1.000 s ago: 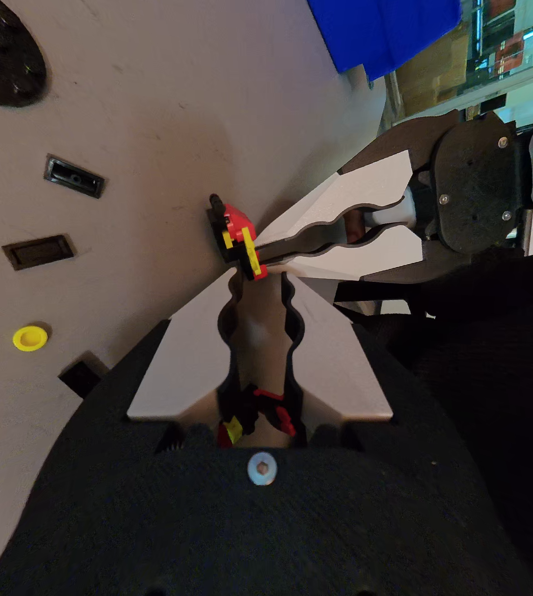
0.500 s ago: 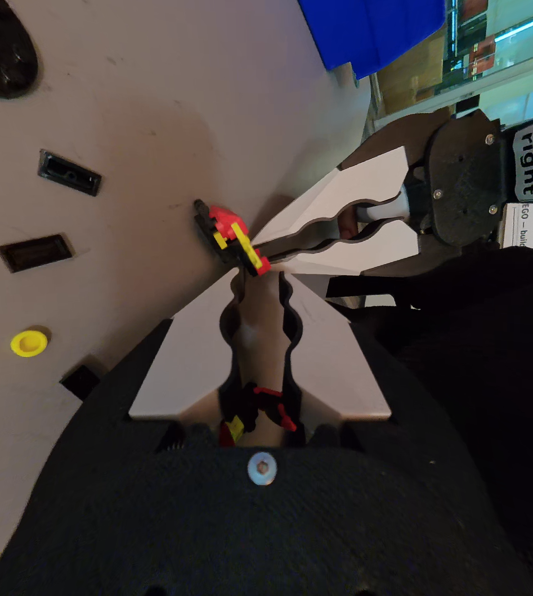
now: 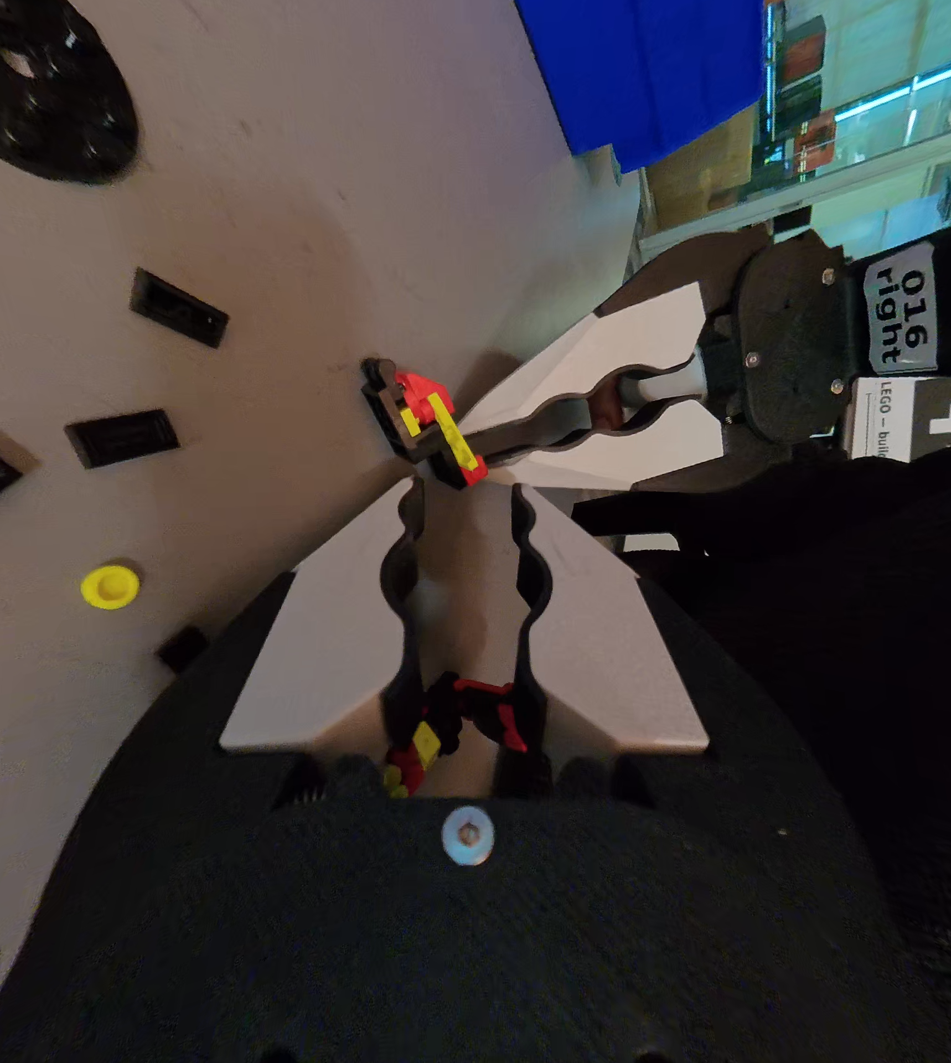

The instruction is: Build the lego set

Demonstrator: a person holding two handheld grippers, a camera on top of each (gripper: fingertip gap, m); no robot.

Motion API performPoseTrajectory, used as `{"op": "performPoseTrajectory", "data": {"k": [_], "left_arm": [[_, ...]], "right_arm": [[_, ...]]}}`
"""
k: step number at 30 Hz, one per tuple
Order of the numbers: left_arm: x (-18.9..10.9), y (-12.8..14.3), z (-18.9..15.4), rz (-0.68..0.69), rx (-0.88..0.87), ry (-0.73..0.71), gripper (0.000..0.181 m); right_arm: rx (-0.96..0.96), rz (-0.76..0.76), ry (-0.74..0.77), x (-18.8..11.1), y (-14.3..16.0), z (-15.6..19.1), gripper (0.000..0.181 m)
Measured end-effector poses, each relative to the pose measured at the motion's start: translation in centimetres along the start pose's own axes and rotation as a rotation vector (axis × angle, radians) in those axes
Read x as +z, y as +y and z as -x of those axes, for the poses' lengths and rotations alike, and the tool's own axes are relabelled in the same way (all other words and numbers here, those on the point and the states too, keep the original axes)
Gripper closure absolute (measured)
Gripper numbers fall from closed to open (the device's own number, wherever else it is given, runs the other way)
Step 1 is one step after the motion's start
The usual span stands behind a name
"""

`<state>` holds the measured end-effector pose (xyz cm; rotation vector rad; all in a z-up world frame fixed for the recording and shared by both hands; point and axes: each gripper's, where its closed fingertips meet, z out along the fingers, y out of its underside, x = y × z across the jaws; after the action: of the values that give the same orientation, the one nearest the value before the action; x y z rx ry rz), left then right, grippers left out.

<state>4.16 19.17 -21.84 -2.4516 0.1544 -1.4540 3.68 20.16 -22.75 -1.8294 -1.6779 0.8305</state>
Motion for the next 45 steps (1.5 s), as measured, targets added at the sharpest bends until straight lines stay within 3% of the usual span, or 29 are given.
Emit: {"op": "performPoseTrajectory", "data": {"k": [11,24,40,45], "left_arm": [[0.4,-0.1,0.3,-0.001,-0.008,-0.025,0.166],[0.4,0.0,0.3,0.000,-0.020,-0.002,0.167],[-0.1,-0.3,0.0,-0.050,-0.129,0.111,0.169],[-1.1,-0.9,-0.2,-0.078,-0.116,0.119,0.170]], "right_arm": [[0.049,0.009,-0.028,0.4,0.1,0.4,0.174],[0.106,0.000,-0.035,0.3,0.0,0.0,0.174],[0.172,-0.087,-0.027,-1.8,-0.8,-1.6,0.165],[0.198,-0.102,-0.092,-2.2,-0.8,-1.2,0.165]]}}
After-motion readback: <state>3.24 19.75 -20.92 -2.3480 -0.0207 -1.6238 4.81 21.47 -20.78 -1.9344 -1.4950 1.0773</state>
